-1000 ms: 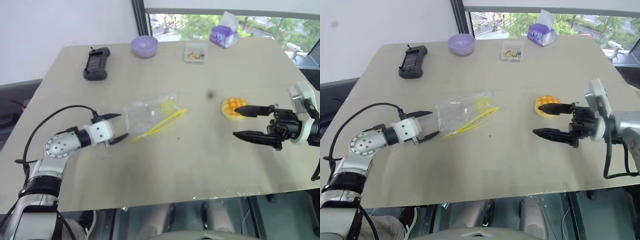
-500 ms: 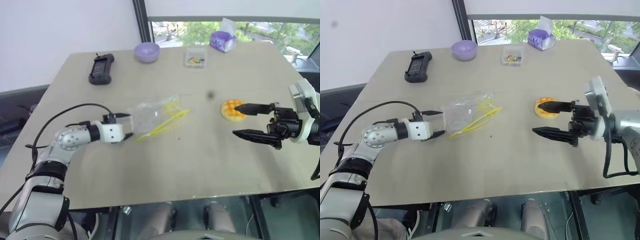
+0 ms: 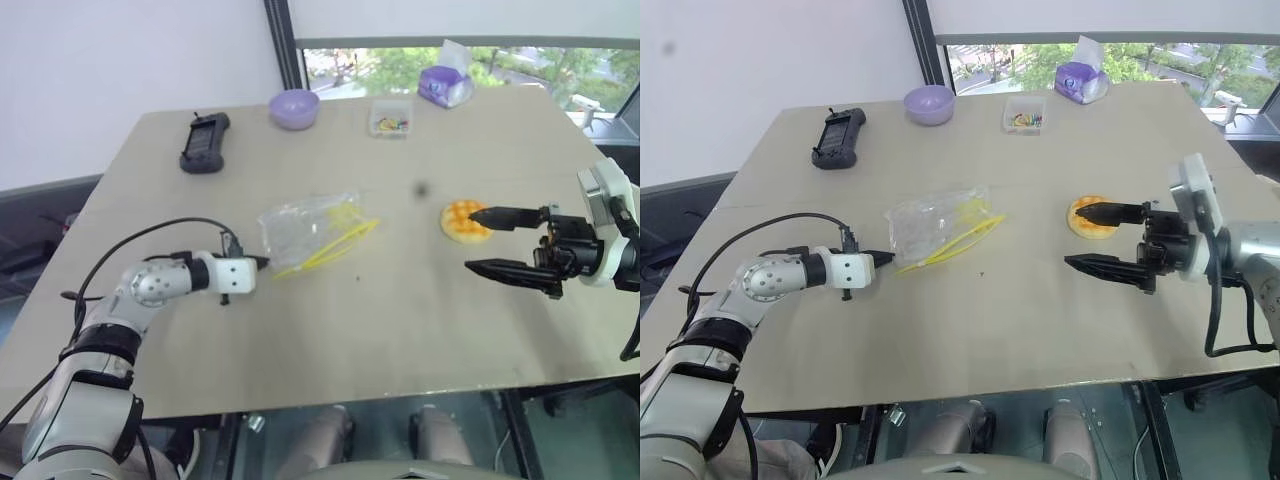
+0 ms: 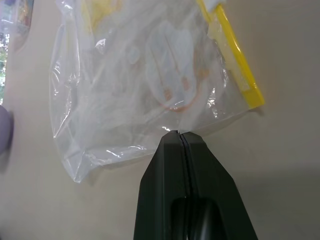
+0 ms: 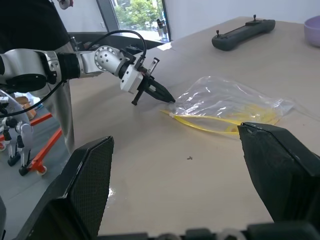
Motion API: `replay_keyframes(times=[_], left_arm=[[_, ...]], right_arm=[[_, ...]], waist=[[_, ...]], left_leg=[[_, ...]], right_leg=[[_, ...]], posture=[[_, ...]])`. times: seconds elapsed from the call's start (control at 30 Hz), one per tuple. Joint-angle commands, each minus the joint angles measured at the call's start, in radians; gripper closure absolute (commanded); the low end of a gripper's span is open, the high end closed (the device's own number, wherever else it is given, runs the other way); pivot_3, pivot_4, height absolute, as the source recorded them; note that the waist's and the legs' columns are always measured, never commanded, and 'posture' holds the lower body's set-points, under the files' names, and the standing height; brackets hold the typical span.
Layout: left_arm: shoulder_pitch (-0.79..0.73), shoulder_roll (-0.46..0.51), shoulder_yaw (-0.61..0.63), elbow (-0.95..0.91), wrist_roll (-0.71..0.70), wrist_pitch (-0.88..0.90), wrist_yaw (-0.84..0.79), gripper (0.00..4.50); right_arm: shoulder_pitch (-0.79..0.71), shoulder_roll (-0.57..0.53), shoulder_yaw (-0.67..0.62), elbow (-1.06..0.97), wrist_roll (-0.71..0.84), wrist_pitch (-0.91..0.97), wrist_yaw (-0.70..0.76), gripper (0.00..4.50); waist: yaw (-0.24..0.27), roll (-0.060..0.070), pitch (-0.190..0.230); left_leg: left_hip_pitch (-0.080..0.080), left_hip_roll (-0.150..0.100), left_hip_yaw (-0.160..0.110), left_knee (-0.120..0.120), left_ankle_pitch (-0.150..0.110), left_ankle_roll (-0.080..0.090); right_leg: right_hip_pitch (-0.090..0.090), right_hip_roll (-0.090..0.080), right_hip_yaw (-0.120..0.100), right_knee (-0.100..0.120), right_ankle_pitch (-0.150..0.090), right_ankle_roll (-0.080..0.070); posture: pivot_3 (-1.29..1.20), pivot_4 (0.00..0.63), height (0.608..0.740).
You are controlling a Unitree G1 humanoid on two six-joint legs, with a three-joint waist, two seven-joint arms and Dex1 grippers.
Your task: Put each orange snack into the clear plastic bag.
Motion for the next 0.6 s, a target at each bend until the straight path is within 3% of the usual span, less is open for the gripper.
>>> replay_keyframes(times=[0.03,0.6], left_arm=[[0.055,-0.051,-0.002,-0.043,-0.01,-0.006,0.057,4.48],[0.354,-0.086,0.119,-0.656,-0.356,0.352,-0.064,4.48]], right_arm=[[-0.008,0.007,-0.004,-0.01,-0.002,-0.02,-0.005,0.18],[-0.029,0.023,0.021,-0.008,-0.008,-0.018,-0.021,0.18]], waist=[[0.002,0.001,0.0],[-0.012,-0.019,0.012]], left_leg=[[0.0,0.0,0.0,0.0,0.0,0.0],[-0.01,0.001,0.001,-0.001,0.001,-0.002]], right_leg=[[0.0,0.0,0.0,0.0,0.0,0.0],[-0.008,-0.002,0.001,-0.007,0.0,0.0]], posture=[[0.0,0.15,0.736],[0.0,0.15,0.736]])
